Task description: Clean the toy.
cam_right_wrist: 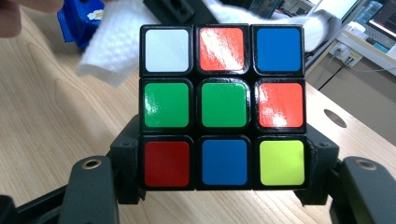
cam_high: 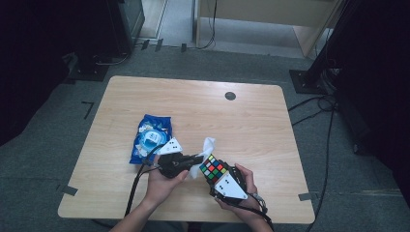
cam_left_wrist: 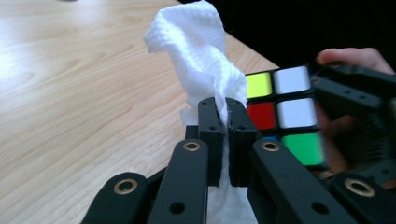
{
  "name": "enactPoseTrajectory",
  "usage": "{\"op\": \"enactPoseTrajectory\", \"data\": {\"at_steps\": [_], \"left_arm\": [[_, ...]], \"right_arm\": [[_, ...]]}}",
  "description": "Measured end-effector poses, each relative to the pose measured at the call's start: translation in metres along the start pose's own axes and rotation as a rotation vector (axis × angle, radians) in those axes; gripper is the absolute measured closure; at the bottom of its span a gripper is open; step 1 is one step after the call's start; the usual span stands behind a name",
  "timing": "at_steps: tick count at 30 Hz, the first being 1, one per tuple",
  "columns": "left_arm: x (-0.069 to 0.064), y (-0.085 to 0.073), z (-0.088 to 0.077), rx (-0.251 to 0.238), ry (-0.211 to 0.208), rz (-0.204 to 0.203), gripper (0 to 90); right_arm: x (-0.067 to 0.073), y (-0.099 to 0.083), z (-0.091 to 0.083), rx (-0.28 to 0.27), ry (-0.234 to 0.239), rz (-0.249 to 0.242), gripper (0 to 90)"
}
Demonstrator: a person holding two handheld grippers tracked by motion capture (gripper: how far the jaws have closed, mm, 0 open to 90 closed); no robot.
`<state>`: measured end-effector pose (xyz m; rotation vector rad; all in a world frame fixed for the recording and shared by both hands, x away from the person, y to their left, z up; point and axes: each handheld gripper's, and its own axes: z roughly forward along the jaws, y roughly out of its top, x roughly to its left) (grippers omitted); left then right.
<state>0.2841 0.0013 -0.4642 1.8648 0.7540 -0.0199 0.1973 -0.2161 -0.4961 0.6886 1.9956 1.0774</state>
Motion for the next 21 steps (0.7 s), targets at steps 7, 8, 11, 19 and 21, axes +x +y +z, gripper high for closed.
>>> {"op": "enactPoseTrajectory", "data": {"at_steps": [7, 8, 11, 19, 21], "left_arm": [[-0.017, 0.007, -0.004, -0.056, -0.112, 0.016, 87.5], [-0.02, 0.008, -0.005, -0.059, -0.114, 0.019, 87.5], [-0.018, 0.008, -0.005, -0.053, -0.092, 0.024, 87.4], [-0.001, 0.0, -0.001, -0.02, -0.028, -0.04, 88.1], [-0.009, 0.004, -0.003, -0.042, -0.077, -0.032, 88.0]], "right_arm": [[0.002, -0.001, 0.003, 0.007, 0.01, -0.002, 34.9], [0.003, -0.001, 0.003, 0.007, 0.012, -0.002, 34.9], [0.003, 0.0, 0.002, 0.002, 0.012, -0.003, 34.9], [0.004, 0.001, 0.001, 0.001, 0.012, -0.011, 34.9], [0.004, 0.001, 0.001, 0.003, 0.013, -0.005, 34.9]]}}
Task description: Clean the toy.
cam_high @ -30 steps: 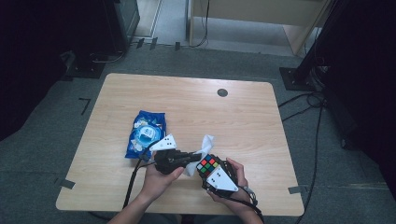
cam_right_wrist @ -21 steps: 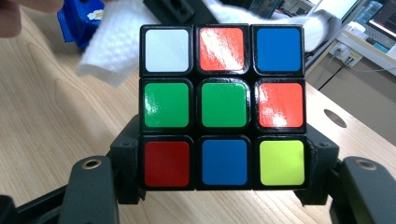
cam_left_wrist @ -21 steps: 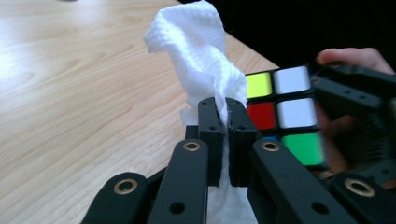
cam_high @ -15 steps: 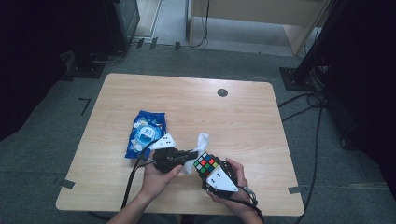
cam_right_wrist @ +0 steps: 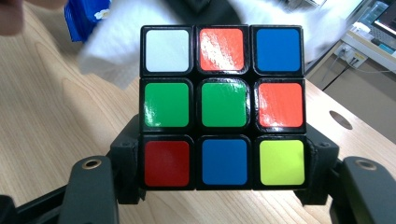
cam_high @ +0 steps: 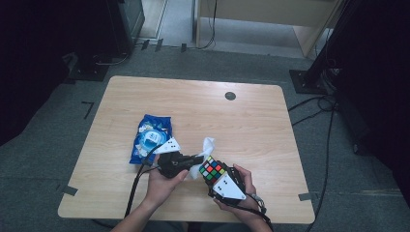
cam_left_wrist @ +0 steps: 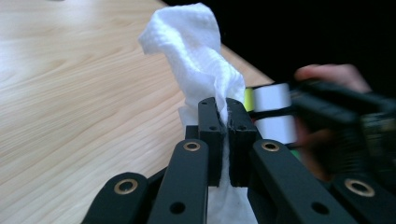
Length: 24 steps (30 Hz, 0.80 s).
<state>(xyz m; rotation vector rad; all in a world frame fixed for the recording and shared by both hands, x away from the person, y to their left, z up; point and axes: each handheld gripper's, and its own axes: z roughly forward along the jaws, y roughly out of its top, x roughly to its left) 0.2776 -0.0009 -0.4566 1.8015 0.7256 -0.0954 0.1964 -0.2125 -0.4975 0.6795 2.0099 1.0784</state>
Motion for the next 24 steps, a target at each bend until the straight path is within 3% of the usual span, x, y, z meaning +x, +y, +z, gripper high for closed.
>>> {"op": "enactPoseTrajectory", "data": {"at_steps": [2, 4, 6, 9, 12, 15, 16, 18, 21, 23, 24], "left_arm": [[-0.009, 0.003, 0.0, -0.014, -0.039, 0.016, 87.9], [-0.015, 0.005, 0.0, -0.018, -0.032, 0.038, 87.8], [-0.012, 0.004, 0.0, -0.014, -0.022, 0.035, 87.7], [0.002, -0.002, 0.002, -0.008, 0.019, -0.028, 87.9], [0.013, -0.007, 0.004, 0.019, 0.07, -0.041, 87.9], [0.018, -0.009, 0.004, 0.027, 0.083, -0.074, 87.8], [0.017, -0.009, 0.004, 0.027, 0.081, -0.074, 87.6], [0.01, -0.005, 0.002, 0.009, 0.039, -0.067, 87.0], [-0.007, 0.002, 0.001, -0.011, -0.01, -0.023, 85.8], [-0.013, 0.004, 0.001, -0.01, 0.0, 0.009, 85.5], [-0.012, 0.004, 0.001, -0.011, -0.004, 0.006, 85.4]], "right_arm": [[0.0, 0.0, 0.001, -0.001, 0.002, -0.001, 34.9], [-0.001, -0.001, 0.001, 0.0, -0.001, -0.004, 34.9], [-0.001, -0.001, 0.001, 0.001, -0.005, 0.0, 34.9], [0.0, 0.0, 0.0, -0.001, -0.004, 0.0, 34.9], [0.001, 0.0, -0.001, 0.0, -0.004, -0.005, 34.9], [0.001, 0.0, 0.0, -0.001, -0.002, -0.005, 34.9], [0.001, 0.0, 0.0, -0.002, 0.0, -0.003, 35.0], [0.001, 0.0, 0.001, -0.002, 0.001, -0.004, 34.9], [0.002, -0.001, 0.002, 0.005, 0.005, -0.006, 34.9], [0.002, -0.001, 0.003, 0.005, 0.009, -0.007, 34.9], [0.002, -0.001, 0.002, 0.004, 0.004, -0.009, 34.9]]}}
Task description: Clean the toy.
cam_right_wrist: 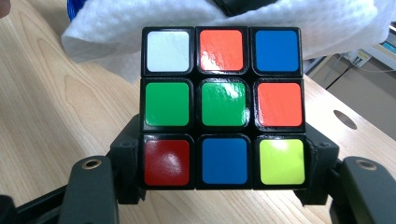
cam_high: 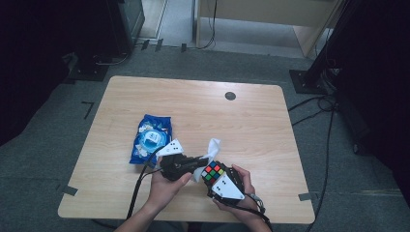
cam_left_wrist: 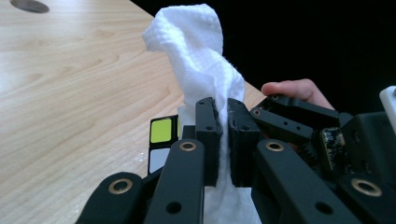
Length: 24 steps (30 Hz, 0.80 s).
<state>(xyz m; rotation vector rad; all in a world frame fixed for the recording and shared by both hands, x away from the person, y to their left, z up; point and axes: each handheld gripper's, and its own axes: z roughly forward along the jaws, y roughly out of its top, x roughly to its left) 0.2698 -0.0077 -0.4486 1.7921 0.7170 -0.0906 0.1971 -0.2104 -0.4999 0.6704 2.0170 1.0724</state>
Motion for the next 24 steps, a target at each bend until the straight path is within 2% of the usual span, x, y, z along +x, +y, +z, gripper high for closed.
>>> {"op": "enactPoseTrajectory", "data": {"at_steps": [3, 5, 6, 9, 11, 16, 19, 21, 23, 24], "left_arm": [[0.01, -0.004, 0.002, 0.015, 0.031, -0.026, 85.4], [0.019, -0.01, 0.003, 0.017, 0.061, -0.067, 85.6], [0.023, -0.013, 0.005, 0.025, 0.081, -0.075, 85.7], [0.032, -0.018, 0.008, 0.051, 0.123, -0.084, 85.9], [0.035, -0.02, 0.009, 0.069, 0.156, -0.074, 84.9], [0.036, -0.018, 0.007, 0.072, 0.235, -0.052, 72.1], [0.033, -0.012, 0.002, 0.048, 0.269, -0.052, 57.9], [0.03, -0.008, -0.001, 0.029, 0.271, -0.053, 50.4], [0.026, -0.004, -0.006, 0.006, 0.244, -0.054, 46.6], [0.022, -0.001, -0.008, -0.001, 0.226, -0.04, 46.2]], "right_arm": [[0.0, 0.001, -0.002, -0.002, 0.0, 0.003, 34.9], [0.0, 0.001, -0.002, -0.003, -0.002, -0.003, 34.9], [0.001, 0.001, -0.003, -0.003, -0.003, -0.002, 34.9], [0.0, 0.001, -0.002, -0.003, -0.006, -0.005, 34.9], [-0.001, 0.002, -0.003, -0.01, -0.008, 0.004, 34.9], [-0.002, 0.001, -0.003, -0.007, -0.014, 0.009, 34.9], [-0.004, 0.0, -0.003, -0.006, -0.018, 0.013, 34.9], [-0.005, 0.0, -0.004, -0.007, -0.021, 0.018, 34.9], [-0.006, -0.001, -0.004, -0.004, -0.029, 0.019, 34.9], [-0.007, -0.001, -0.004, -0.002, -0.032, 0.018, 34.9]]}}
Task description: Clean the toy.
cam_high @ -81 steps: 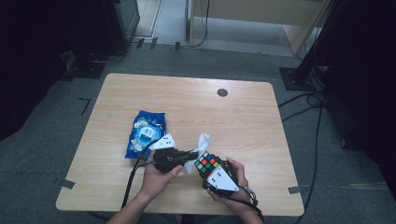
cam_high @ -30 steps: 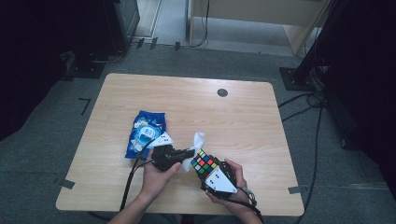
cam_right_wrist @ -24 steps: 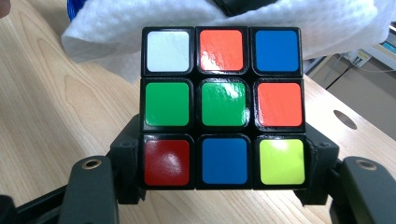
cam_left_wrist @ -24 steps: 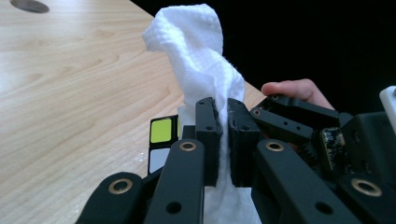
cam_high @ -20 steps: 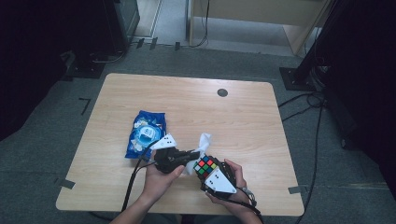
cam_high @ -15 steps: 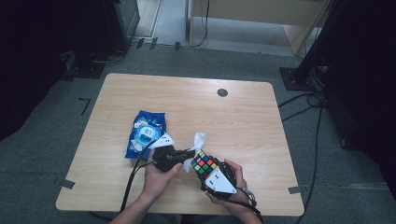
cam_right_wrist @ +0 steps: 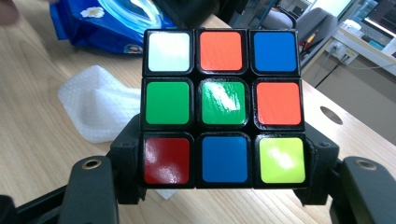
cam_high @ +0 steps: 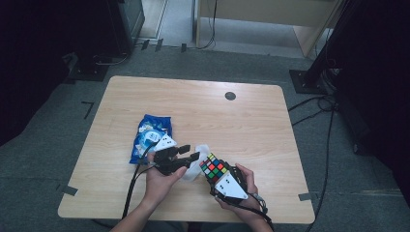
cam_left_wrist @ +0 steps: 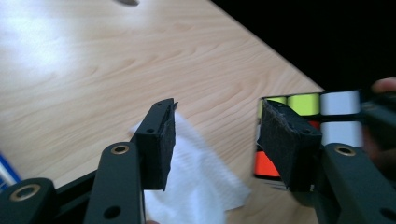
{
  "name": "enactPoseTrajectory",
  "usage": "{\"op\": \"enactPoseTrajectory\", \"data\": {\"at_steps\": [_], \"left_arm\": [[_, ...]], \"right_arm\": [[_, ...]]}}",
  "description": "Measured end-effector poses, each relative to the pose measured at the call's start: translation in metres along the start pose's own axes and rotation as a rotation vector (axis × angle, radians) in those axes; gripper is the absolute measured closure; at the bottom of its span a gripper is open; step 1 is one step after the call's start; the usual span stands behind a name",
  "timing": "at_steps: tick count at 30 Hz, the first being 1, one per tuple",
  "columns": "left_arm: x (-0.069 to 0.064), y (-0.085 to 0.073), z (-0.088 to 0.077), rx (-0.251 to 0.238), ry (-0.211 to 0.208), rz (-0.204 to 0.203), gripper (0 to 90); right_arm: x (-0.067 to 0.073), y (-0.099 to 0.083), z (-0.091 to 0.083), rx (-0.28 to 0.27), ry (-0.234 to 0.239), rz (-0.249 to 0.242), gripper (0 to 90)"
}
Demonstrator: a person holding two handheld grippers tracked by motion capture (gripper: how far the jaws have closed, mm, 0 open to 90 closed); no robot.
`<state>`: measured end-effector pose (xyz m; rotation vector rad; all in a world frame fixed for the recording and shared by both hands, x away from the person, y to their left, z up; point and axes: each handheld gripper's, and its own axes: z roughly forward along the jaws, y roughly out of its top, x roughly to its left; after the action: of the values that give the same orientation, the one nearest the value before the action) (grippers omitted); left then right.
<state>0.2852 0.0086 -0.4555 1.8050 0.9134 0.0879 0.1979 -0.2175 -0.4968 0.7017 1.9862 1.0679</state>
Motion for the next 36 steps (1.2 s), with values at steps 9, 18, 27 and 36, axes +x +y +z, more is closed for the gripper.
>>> {"op": "enactPoseTrajectory", "data": {"at_steps": [9, 18, 27, 36], "left_arm": [[-0.033, 0.01, -0.003, 0.036, -0.103, 0.066, 40.2], [-0.042, 0.003, 0.013, 0.137, -0.138, 0.102, 37.9], [-0.039, 0.003, 0.018, 0.164, -0.148, 0.082, 31.0], [-0.037, 0.002, 0.022, 0.2, -0.169, 0.067, 28.3]], "right_arm": [[-0.005, -0.002, 0.0, 0.004, -0.026, 0.017, 34.9], [-0.003, 0.001, -0.002, -0.011, -0.028, 0.012, 34.9], [0.002, 0.002, 0.0, -0.008, -0.029, -0.001, 34.9], [0.007, 0.006, -0.003, -0.029, -0.027, -0.027, 34.9]]}}
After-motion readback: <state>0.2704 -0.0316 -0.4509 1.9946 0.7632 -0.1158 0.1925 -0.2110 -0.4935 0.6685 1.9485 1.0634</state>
